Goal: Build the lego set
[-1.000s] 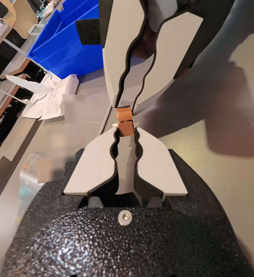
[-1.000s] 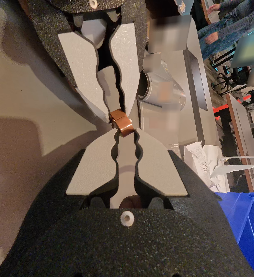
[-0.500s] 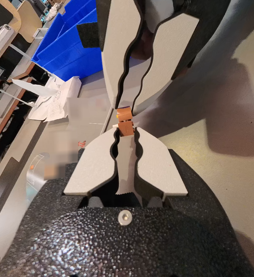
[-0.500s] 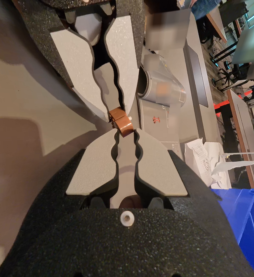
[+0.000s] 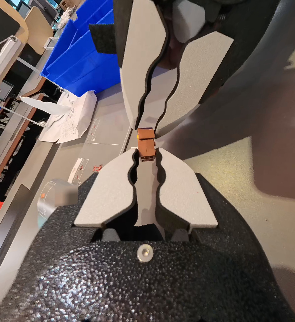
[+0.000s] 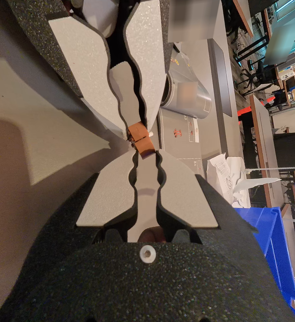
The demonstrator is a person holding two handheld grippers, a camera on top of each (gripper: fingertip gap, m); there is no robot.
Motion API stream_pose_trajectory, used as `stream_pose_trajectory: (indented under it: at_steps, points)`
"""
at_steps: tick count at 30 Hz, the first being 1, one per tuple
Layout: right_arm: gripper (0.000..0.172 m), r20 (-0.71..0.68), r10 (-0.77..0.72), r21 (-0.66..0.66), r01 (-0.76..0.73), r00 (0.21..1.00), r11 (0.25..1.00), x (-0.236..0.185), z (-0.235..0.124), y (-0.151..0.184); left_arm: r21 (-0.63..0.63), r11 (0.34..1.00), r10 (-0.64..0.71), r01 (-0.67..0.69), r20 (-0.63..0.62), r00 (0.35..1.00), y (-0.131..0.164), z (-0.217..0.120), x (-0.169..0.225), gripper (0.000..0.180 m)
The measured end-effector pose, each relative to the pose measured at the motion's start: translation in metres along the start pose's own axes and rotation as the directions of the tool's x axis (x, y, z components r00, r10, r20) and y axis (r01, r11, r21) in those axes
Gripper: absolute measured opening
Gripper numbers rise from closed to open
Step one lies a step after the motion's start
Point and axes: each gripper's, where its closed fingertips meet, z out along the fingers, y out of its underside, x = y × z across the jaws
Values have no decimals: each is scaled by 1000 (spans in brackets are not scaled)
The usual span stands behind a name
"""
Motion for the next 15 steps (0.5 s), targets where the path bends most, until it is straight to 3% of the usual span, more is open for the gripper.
stream_pose_trajectory:
  at_steps: [9, 15]
  points:
    - [20, 54, 90, 32, -92, 994, 995, 0, -2, -1, 43, 998, -49, 50, -27, 998, -4, -2, -1, 18]
    - [18, 78, 48, 39, -51, 996, 998, -4, -2, 0, 35, 999, -31, 33, -44, 999, -3, -1, 3, 18]
